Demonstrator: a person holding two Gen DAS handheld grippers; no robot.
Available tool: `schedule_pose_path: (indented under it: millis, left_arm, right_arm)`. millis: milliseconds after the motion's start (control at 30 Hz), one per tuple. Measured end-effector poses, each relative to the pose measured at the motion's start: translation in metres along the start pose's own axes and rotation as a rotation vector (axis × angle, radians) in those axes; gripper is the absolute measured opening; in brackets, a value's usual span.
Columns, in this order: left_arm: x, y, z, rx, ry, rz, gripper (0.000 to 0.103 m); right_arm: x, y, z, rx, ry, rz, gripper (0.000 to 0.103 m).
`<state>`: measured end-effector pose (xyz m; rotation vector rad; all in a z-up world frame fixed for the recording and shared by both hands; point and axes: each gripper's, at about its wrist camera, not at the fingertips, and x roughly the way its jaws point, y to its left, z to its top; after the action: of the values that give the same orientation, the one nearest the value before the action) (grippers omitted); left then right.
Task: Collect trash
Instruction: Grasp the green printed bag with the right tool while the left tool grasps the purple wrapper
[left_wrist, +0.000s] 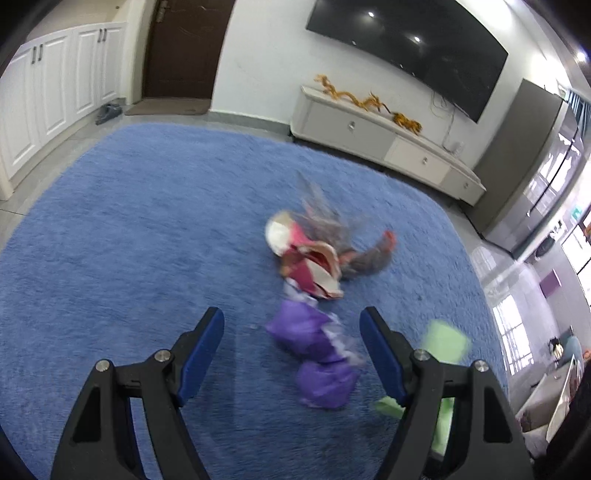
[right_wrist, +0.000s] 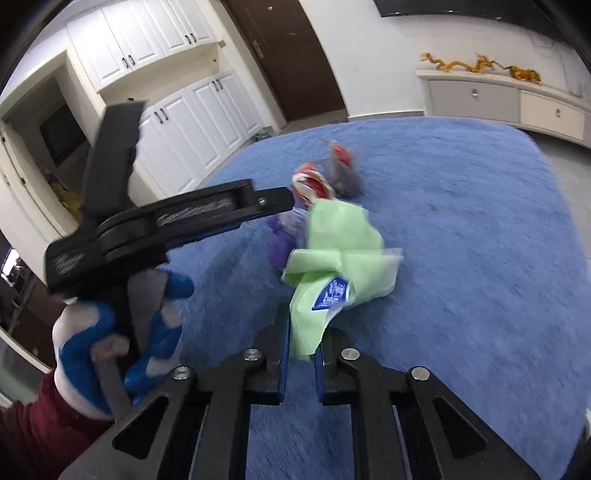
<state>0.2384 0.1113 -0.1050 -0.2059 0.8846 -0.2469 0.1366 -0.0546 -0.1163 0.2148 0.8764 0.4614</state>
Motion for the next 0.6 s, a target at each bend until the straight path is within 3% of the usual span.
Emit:
schedule_pose_path:
  millis: [67, 167, 600]
  left_arm:
    - [0.006, -0.005, -0.002, 0.009, 0.012, -0.004, 0.069]
    - [0.005, -0.007, -0.005, 0.014, 0.015, 0.006, 0.045]
    - [-0.073, -0.026, -0.020, 0.013, -0.065, -0.039, 0.043]
  right_arm:
    - [-0.011, -0.007, -0.010, 0.019, 0.004, -0.010, 0.008]
    - [-0.025, -0.014, -0.022, 0.041, -0.001, -0.031, 0.007]
    - [-0.092, -0.015, -0.037, 0.067, -0.117, -0.060, 0.005]
